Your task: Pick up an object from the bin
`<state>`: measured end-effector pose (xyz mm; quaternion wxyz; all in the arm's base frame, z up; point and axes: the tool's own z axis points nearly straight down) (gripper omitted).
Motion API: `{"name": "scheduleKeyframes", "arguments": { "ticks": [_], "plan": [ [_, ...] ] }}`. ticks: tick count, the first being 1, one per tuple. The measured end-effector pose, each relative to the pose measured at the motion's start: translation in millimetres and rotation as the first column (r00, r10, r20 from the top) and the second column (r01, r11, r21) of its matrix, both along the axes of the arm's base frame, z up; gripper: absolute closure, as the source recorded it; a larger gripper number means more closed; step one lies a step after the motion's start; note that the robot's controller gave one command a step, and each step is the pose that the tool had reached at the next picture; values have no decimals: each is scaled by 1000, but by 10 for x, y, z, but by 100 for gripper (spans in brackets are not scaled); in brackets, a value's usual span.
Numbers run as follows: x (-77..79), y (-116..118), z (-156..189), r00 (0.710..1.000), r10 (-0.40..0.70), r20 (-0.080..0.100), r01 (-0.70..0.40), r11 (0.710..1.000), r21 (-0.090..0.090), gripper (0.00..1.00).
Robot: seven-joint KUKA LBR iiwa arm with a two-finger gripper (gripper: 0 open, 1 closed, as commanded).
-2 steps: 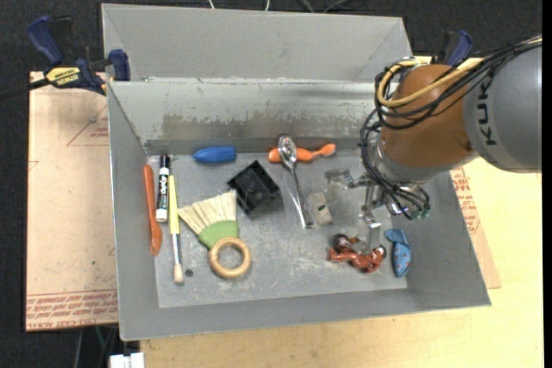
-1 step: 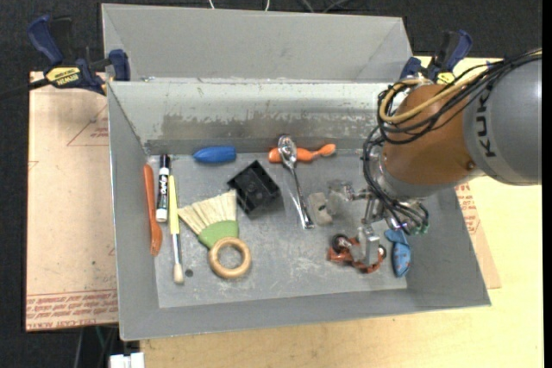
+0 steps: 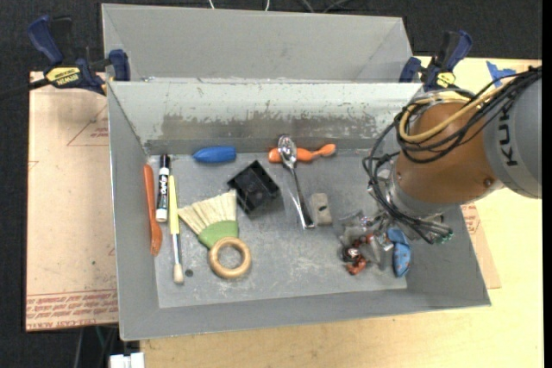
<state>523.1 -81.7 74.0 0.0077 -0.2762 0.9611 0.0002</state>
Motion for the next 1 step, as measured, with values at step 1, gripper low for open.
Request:
{"name": "scheduleKeyframes", "arguments": {
  "ticks": [1],
  "plan": [
    [0, 0, 1, 1000, 0, 0, 0, 1000, 0, 100]
  ]
}}
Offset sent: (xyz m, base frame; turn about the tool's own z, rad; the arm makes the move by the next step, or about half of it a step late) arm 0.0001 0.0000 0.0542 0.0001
